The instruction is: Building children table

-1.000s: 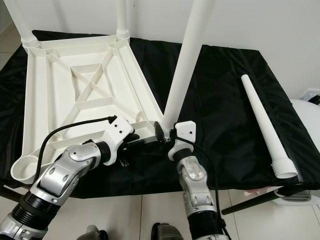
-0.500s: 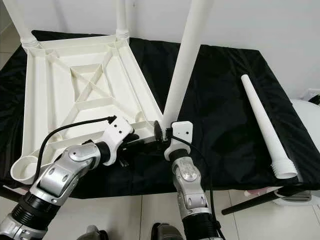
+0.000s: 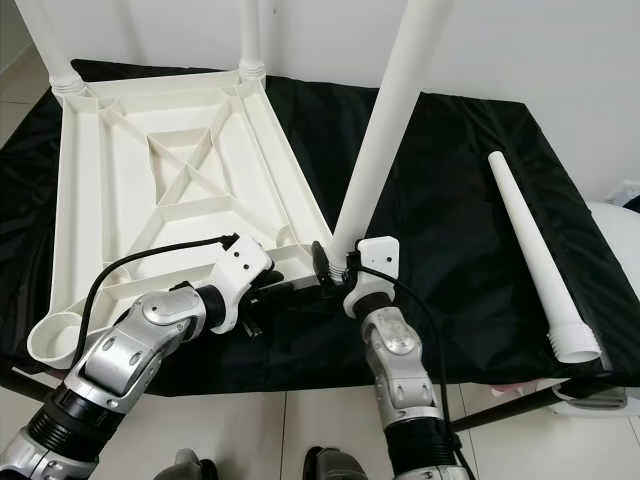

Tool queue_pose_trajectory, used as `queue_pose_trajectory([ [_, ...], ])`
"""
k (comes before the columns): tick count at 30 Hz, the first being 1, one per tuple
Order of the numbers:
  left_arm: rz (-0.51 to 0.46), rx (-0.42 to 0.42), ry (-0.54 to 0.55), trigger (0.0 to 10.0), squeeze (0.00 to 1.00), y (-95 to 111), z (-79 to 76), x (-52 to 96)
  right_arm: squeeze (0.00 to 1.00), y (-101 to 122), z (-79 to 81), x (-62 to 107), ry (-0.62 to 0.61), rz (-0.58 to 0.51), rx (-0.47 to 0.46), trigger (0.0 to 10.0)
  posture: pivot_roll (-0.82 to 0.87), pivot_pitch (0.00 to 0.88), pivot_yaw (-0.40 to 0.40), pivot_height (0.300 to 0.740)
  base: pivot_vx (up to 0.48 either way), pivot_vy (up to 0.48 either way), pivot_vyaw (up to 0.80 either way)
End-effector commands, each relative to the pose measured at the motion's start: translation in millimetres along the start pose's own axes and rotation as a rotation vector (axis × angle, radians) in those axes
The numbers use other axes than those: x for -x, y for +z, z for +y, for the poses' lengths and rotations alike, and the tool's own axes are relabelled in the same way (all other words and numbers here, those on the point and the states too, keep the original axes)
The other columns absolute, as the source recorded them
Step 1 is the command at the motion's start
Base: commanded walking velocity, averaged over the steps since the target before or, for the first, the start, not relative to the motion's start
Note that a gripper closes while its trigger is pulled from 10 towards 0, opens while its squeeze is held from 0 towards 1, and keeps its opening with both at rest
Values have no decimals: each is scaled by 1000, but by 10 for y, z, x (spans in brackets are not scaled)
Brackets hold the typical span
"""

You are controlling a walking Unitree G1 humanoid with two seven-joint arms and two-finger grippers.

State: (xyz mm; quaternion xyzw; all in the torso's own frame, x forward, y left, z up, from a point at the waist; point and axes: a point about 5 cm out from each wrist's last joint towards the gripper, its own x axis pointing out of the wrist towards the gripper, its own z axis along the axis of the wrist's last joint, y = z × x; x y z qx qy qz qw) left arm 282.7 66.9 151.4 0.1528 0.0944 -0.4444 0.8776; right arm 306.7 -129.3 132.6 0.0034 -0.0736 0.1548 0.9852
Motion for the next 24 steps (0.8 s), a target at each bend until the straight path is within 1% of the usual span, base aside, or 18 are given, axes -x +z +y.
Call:
queue_pose_trajectory([
  [1,-32,-24,-84,10000,0,74,-117,-24,1000,-78,-155,48,-36,43,-7,10000,-45,109,-59,740,0,0,0],
  [2,-32,-23,-84,10000,0,74,-116,-22,1000,-74,-200,41,-8,49,3,10000,-45,109,-58,740,0,0,0],
  [3,-32,-23,-84,10000,0,74,-116,-22,1000,-74,-200,41,-8,49,3,10000,-45,109,-58,740,0,0,0],
  [5,-32,-23,-81,10000,0,76,-112,-19,1000,-50,-304,26,96,53,1,10000,-44,111,-57,740,0,0,0],
  [6,-32,-23,-81,10000,0,76,-112,-19,1000,-50,-304,26,96,53,1,10000,-44,111,-57,740,0,0,0],
  [8,-32,-23,-79,10000,0,78,-106,-18,1000,-19,-380,20,179,46,8,10000,-44,113,-56,740,0,0,0],
  [9,-32,-23,-79,10000,0,78,-106,-18,1000,-19,-380,20,179,46,8,10000,-44,113,-56,740,0,0,0],
  [10,-32,-24,-79,10000,0,78,-102,-17,1000,-12,-433,14,214,52,16,10000,-44,113,-55,740,0,0,0],
  [11,-32,-24,-79,10000,0,78,-102,-17,1000,-12,-433,14,214,52,16,10000,-44,113,-55,740,0,0,0],
  [12,-32,-24,-78,10000,0,79,-98,-16,1000,-16,-478,12,249,65,22,10000,-44,114,-53,740,0,0,0],
  [13,-32,-24,-78,10000,0,79,-98,-16,1000,-16,-478,12,249,65,22,10000,-44,114,-53,740,0,0,0],
  [14,-31,-25,-77,10000,0,78,-94,-14,1000,-25,-520,14,294,87,25,10000,-43,114,-51,740,0,0,0],
  [15,-31,-25,-77,10000,0,78,-94,-14,1000,-25,-520,14,294,87,25,10000,-43,114,-51,740,0,0,0],
  [16,-31,-25,-76,10000,0,80,-91,-13,0,-33,-556,21,340,106,26,10000,-43,113,-50,740,0,0,0],
  [17,-31,-25,-76,10000,0,80,-88,-12,0,-34,-579,30,382,118,27,10000,-42,113,-49,740,0,0,0],
  [24,-30,-27,-74,10000,0,80,-83,-5,0,-8,-648,35,464,127,15,10000,-40,113,-46,740,0,0,0],
])
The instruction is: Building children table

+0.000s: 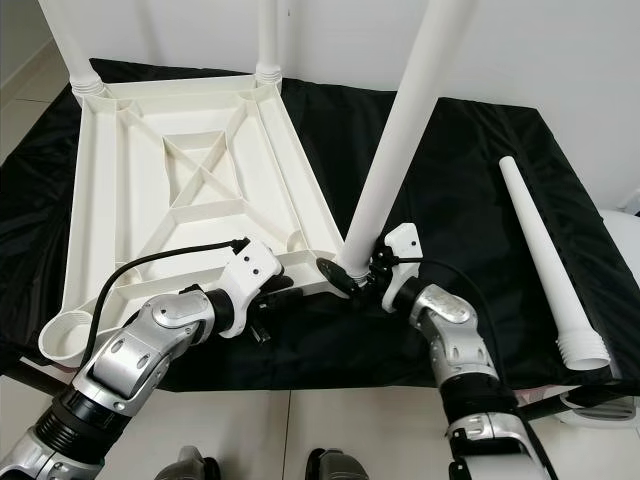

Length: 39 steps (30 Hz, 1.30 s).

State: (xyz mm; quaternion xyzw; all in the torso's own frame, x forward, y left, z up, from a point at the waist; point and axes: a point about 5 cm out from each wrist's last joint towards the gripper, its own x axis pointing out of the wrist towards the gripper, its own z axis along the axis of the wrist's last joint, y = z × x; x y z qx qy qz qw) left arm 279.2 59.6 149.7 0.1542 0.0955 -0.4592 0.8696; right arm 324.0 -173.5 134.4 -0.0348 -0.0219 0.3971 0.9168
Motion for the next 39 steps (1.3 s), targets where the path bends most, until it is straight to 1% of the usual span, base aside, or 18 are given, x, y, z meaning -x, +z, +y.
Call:
queue_pose_trajectory([
  [1,-30,-21,-41,10000,0,71,-12,35,0,-29,-119,141,-45,17,-16,10000,-40,113,-46,740,0,0,0],
  [3,-30,-21,-41,10000,0,71,-12,35,0,-29,-119,141,-45,17,-16,10000,-40,113,-46,740,0,0,0],
  [5,-30,-21,-42,10000,0,74,-13,38,0,-37,-111,172,49,28,-25,10000,-41,118,-40,740,0,0,0],
  [7,-30,-21,-42,10000,0,74,-13,38,0,-37,-111,172,49,28,-25,10000,-41,118,-40,740,0,0,0],
  [9,-29,-22,-44,10000,0,75,-13,38,0,-53,-74,202,131,42,-24,10000,-42,119,-39,740,0,0,0],
  [14,-28,-22,-45,10000,0,75,-14,36,0,-60,-49,221,167,39,-29,10000,-43,119,-39,740,0,0,0],
  [15,-28,-21,-46,10000,0,75,-18,35,0,-58,-44,228,173,36,-28,9020,-45,118,-39,740,0,0,0],
  [16,-28,-21,-47,10000,0,73,-22,34,0,-49,-48,235,175,30,-23,3765,-46,119,-38,740,0,0,0],
  [17,-28,-21,-48,10000,0,71,-24,34,0,-42,-52,240,175,27,-18,3765,-46,118,-37,740,0,0,0],
  [18,-27,-20,-49,10000,0,69,-26,34,0,-29,-60,243,179,19,-14,2118,-48,118,-36,740,0,0,0],
  [20,-27,-20,-49,10000,0,69,-26,34,0,-29,-60,243,179,19,-14,2118,-48,118,-36,740,0,0,0],
  [21,-27,-20,-50,10000,0,68,-26,33,0,-11,-65,241,183,10,-11,941,-48,118,-36,740,0,0,0],
  [22,-27,-20,-50,10000,0,68,-26,33,0,-11,-65,241,183,10,-11,941,-48,118,-36,740,0,0,0],
  [23,-27,-21,-51,10000,0,68,-26,30,0,2,-61,234,190,3,-10,157,-49,116,-35,740,0,0,0],
  [27,-27,-22,-54,10000,0,69,-29,26,0,15,-49,215,204,-6,-7,196,-49,115,-34,740,0,0,0],
  [29,-27,-22,-55,10000,0,69,-30,24,0,18,-42,208,210,-10,-9,0,-49,115,-34,740,0,0,0],
  [32,-27,-22,-56,10000,0,68,-34,22,0,17,3,182,223,-22,-13,0,-46,114,-39,740,0,0,0],
  [39,-27,-20,-52,10000,0,64,-38,23,0,13,80,138,188,-37,-9,0,-44,113,-47,740,0,0,0],
])
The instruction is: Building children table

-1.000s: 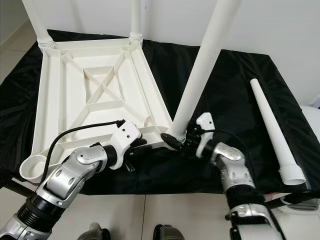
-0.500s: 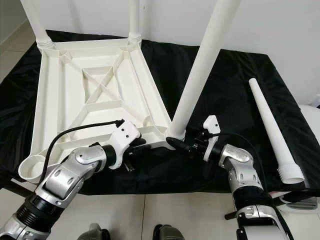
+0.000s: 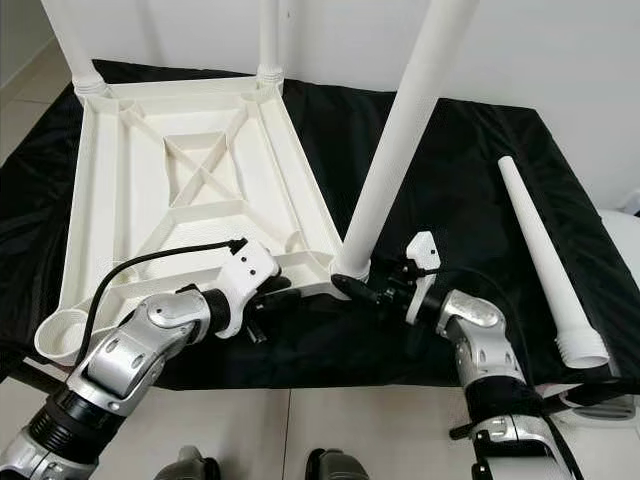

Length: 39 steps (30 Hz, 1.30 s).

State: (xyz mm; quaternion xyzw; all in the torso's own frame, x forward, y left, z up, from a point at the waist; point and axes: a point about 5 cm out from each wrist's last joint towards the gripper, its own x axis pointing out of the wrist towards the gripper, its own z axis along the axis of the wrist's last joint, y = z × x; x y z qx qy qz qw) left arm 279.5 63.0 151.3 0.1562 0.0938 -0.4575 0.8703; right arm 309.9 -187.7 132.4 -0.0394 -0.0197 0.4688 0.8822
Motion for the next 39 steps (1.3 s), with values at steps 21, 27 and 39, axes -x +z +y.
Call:
queue_pose_trajectory([
  [21,-24,-5,-46,10000,0,59,-63,-16,0,-78,335,-339,-429,-98,-58,0,-50,124,-40,740,0,0,0],
  [27,-25,-5,-42,10000,0,61,-57,-14,0,-81,405,-435,-523,-105,-72,0,-46,125,-41,740,0,0,0],
  [39,-25,-4,-36,10000,0,66,-42,-15,0,-72,531,-642,-748,-96,-75,0,-43,126,-42,740,0,0,0],
])
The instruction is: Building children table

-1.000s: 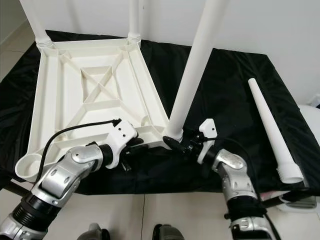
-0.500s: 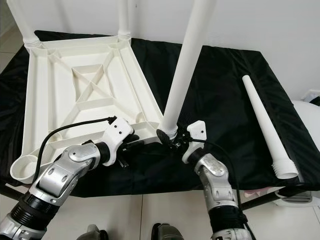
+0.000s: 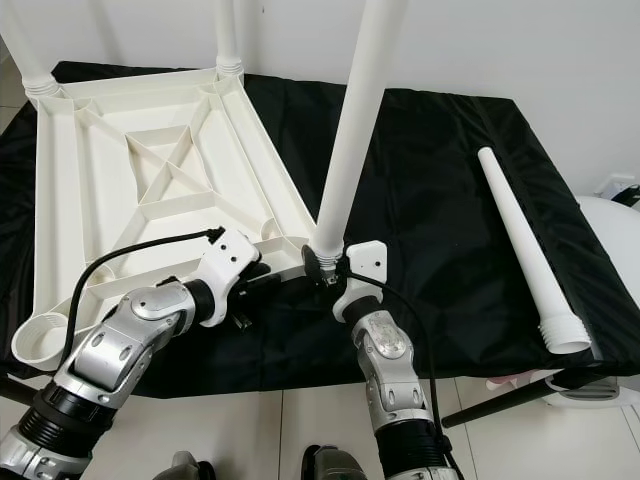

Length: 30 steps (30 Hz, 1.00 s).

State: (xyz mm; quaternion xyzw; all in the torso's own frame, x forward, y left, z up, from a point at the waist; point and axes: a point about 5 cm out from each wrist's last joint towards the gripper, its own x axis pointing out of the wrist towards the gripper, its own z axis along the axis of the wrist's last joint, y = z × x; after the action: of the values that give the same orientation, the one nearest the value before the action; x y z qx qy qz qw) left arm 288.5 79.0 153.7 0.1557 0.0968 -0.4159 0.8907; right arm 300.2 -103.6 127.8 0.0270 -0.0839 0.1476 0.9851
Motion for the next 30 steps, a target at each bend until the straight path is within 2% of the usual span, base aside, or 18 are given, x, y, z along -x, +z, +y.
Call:
queue_pose_trajectory([
  [1,-39,-21,-126,10000,0,96,-216,-74,0,-75,-25,-4,-65,53,1,0,-43,126,-42,740,0,0,0],
  [6,-41,-22,-127,10000,0,102,-212,-80,0,-44,85,-38,-144,41,-2,0,-42,125,-42,740,0,0,0],
  [10,-41,-24,-127,10000,0,105,-210,-83,0,-55,19,-28,-170,52,-2,0,-44,124,-42,740,0,0,0],
  [11,-41,-24,-127,10000,0,107,-208,-84,0,-54,15,-28,-170,55,8,4745,-45,124,-41,740,0,0,0],
  [12,-42,-23,-127,10000,0,108,-208,-84,0,-53,19,-28,-170,56,12,10000,-45,124,-41,740,0,0,0],
  [13,-42,-23,-127,10000,0,109,-209,-85,702,-38,31,-25,-166,44,17,10000,-45,122,-42,740,0,0,0],
  [15,-43,-23,-127,10000,0,109,-211,-87,702,-19,44,-21,-163,28,20,10000,-45,122,-42,740,0,0,0],
  [16,-43,-23,-126,10000,0,109,-210,-87,1000,-14,32,-13,-165,26,18,10000,-46,121,-43,740,0,0,0],
  [27,-43,-24,-122,10000,0,105,-201,-94,1000,20,-25,55,-174,19,41,10000,-46,115,-45,740,0,0,0],
  [28,-44,-24,-121,10000,0,105,-200,-95,0,52,-12,84,-155,-1,40,10000,-46,115,-45,740,0,0,0],
  [30,-43,-25,-121,10000,0,100,-199,-98,0,85,-4,120,-143,-23,42,10000,-54,109,-45,740,0,0,0],
])
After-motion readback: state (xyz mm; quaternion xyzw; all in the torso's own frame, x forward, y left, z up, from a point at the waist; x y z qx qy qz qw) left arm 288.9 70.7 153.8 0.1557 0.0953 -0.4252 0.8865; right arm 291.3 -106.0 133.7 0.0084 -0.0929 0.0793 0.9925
